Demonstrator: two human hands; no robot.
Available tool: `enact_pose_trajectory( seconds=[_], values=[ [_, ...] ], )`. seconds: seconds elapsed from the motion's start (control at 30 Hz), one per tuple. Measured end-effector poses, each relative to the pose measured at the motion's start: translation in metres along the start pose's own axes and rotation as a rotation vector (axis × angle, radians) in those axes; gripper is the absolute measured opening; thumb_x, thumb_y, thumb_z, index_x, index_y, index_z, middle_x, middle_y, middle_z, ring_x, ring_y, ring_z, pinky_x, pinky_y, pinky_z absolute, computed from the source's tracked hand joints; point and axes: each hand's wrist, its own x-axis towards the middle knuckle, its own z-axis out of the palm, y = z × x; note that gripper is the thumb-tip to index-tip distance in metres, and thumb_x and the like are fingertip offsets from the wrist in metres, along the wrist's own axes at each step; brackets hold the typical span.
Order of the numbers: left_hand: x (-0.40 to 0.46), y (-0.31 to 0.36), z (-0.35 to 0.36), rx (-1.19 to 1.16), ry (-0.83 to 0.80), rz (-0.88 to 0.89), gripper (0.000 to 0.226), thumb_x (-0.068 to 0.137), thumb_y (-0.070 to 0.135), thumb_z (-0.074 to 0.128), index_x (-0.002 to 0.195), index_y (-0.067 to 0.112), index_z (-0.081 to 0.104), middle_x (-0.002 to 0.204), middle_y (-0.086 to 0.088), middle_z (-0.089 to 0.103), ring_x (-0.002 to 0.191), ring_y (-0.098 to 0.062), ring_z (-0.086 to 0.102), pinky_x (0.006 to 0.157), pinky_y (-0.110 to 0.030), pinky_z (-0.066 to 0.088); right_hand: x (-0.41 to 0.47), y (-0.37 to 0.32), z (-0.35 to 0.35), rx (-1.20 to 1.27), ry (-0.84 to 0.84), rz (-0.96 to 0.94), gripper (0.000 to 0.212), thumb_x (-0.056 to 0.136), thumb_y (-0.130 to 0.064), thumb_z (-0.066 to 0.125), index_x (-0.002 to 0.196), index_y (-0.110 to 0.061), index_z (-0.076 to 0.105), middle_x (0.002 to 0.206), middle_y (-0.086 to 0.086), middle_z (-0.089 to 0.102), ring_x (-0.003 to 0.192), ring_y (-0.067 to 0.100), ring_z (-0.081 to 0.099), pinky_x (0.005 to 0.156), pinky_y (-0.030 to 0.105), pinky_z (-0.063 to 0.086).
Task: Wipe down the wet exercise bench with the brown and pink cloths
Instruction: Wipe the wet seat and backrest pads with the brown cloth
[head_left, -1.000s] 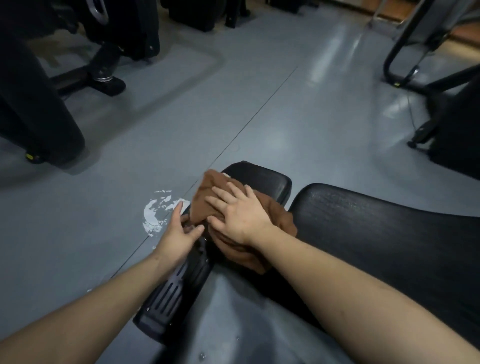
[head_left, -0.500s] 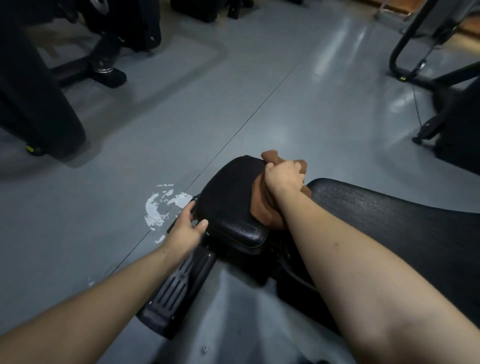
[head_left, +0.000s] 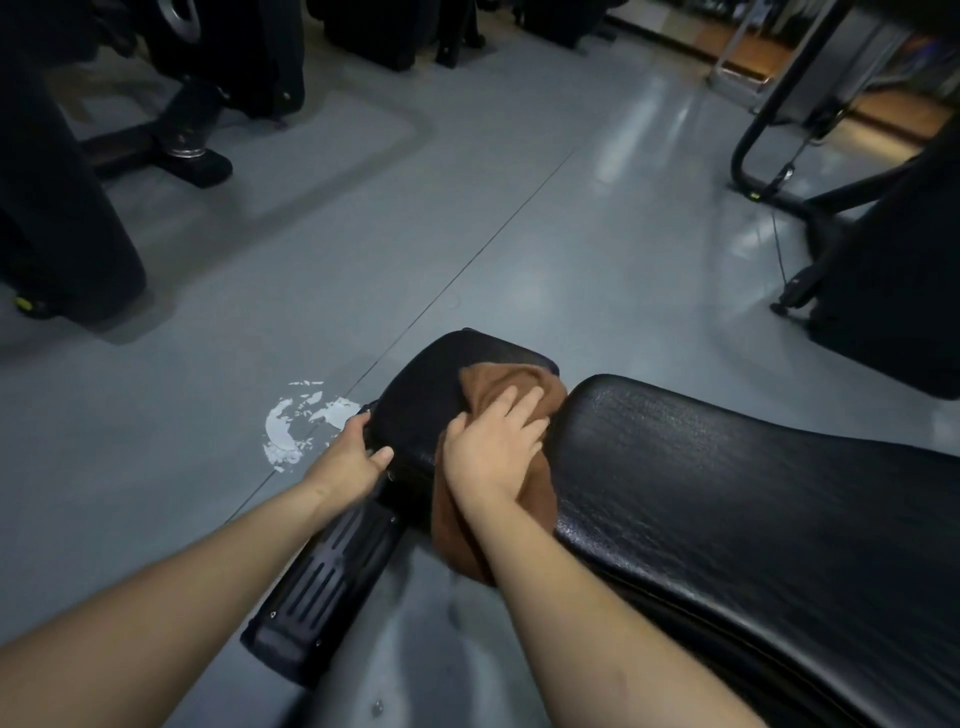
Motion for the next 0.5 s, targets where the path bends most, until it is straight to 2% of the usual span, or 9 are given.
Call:
enact_pose_trajectory(
  seconds=[0.1, 0.23, 0.37, 0.5],
  values=[
    [-0.002, 0.001, -0.003, -0.016, -0.010, 0.006, 0.056, 0.101, 0.024, 0.056, 0.151, 0.018, 0.031, 0.143, -0.004, 0.056, 0.128, -0.024, 0.054, 0.109, -0.039, 0.039, -0.014, 0.008, 0.010, -0.177, 0.101, -0.237, 0.069, 0.094, -0.044, 0.045, 0.149, -0.003, 0.044, 0.160, 0.020, 0.033, 0.147, 0.051, 0.021, 0.120, 0.064, 0.013],
    [-0.004, -0.003, -0.002, -0.043, 0.001, 0.017, 0.053, 0.101, 0.024, 0.057, 0.149, 0.020, 0.034, 0.138, -0.004, 0.058, 0.124, -0.022, 0.057, 0.108, -0.039, 0.041, -0.007, 0.007, 0.005, -0.389, -0.032, -0.516, 0.072, 0.102, -0.055, 0.026, 0.157, -0.009, 0.030, 0.165, 0.013, 0.026, 0.154, 0.041, 0.005, 0.123, 0.056, -0.005],
    [-0.001, -0.007, -0.002, -0.055, 0.008, 0.018, 0.053, 0.098, 0.027, 0.062, 0.144, 0.021, 0.037, 0.132, -0.002, 0.060, 0.119, -0.026, 0.059, 0.105, -0.047, 0.046, 0.006, -0.002, 0.004, -0.497, -0.156, -0.826, 0.079, 0.100, -0.065, 0.026, 0.160, -0.012, 0.021, 0.168, 0.010, 0.018, 0.154, 0.039, 0.002, 0.123, 0.056, -0.003],
    [0.003, -0.015, -0.003, -0.082, 0.012, 0.034, 0.051, 0.096, 0.020, 0.062, 0.142, 0.024, 0.039, 0.116, 0.000, 0.062, 0.111, -0.026, 0.061, 0.100, -0.050, 0.051, 0.025, -0.020, 0.012, -0.533, -0.271, -1.034, 0.073, 0.101, -0.061, 0.029, 0.161, -0.019, 0.022, 0.169, 0.003, 0.016, 0.155, 0.034, 0.002, 0.124, 0.054, 0.001]
  ],
)
